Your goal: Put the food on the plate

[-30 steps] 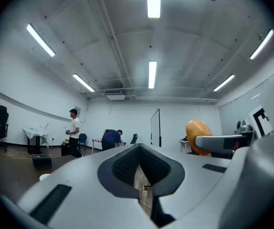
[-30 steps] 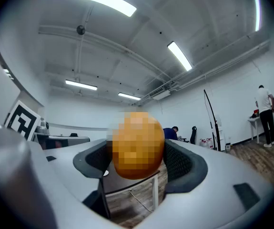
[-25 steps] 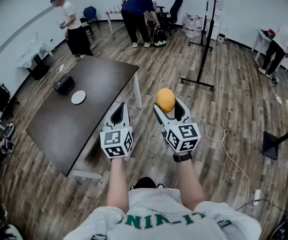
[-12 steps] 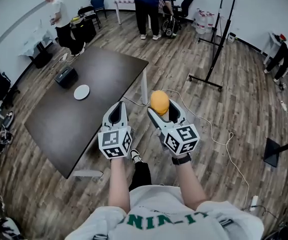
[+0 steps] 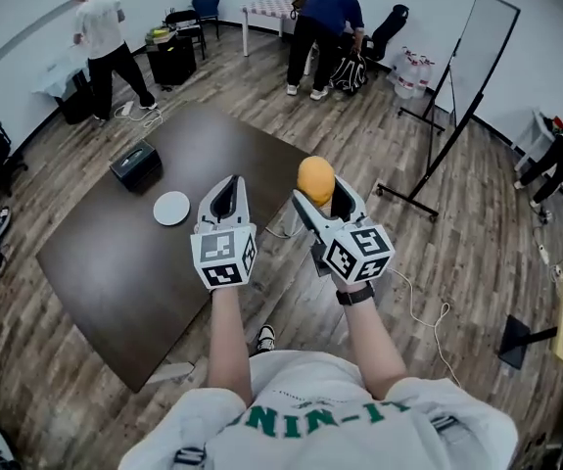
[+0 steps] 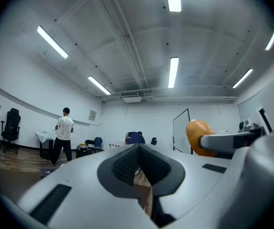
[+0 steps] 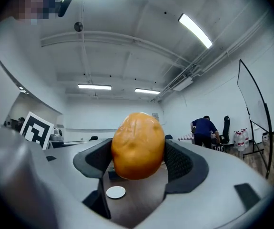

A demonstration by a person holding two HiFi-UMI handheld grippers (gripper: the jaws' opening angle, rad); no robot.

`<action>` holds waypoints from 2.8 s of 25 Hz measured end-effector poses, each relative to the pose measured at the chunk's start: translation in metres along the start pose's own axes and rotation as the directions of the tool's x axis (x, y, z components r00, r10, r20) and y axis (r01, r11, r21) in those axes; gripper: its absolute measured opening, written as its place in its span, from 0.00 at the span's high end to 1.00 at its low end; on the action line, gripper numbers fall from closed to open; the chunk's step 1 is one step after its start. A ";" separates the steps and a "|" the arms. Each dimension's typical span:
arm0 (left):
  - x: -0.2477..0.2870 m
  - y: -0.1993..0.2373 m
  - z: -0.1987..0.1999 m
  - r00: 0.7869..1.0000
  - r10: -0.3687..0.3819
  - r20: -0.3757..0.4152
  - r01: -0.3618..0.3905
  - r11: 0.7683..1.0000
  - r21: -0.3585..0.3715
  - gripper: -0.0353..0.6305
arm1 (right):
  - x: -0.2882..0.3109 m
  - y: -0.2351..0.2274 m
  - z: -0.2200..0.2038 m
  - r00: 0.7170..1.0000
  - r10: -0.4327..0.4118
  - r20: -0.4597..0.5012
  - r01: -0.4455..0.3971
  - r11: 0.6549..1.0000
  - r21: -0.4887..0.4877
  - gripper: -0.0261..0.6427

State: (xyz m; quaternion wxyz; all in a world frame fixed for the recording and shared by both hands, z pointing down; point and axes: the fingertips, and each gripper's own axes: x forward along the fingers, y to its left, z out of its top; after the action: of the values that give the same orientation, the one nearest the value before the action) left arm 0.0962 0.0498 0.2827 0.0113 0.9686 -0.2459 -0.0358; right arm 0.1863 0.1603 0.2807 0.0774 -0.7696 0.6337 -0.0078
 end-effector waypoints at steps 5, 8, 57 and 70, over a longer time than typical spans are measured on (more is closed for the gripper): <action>0.043 0.089 -0.005 1.000 0.029 -0.001 -0.029 1.000 -0.012 0.93 | 0.103 0.018 -0.017 0.999 0.043 -0.018 -0.042 0.999 0.015 0.45; 0.062 0.136 -0.014 0.998 0.055 -0.008 -0.055 0.998 -0.018 0.93 | 0.158 0.032 -0.037 0.995 0.083 -0.045 -0.083 0.996 0.015 0.45; 0.068 0.494 -0.256 0.664 0.689 -0.292 -0.740 0.663 -0.119 0.93 | 0.513 0.215 -0.390 0.438 0.672 -0.597 -0.698 0.673 0.245 0.45; 0.056 0.497 -0.347 0.646 0.653 -0.396 -0.748 0.645 -0.157 0.93 | 0.478 0.207 -0.515 0.298 0.579 -0.759 -0.689 0.681 0.249 0.44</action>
State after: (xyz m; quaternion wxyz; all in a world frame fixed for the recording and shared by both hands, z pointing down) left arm -0.0649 -0.4118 0.6444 0.2119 0.7732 -0.5920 0.0829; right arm 0.0222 -0.4013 0.7218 -0.2628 -0.3696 0.8472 -0.2766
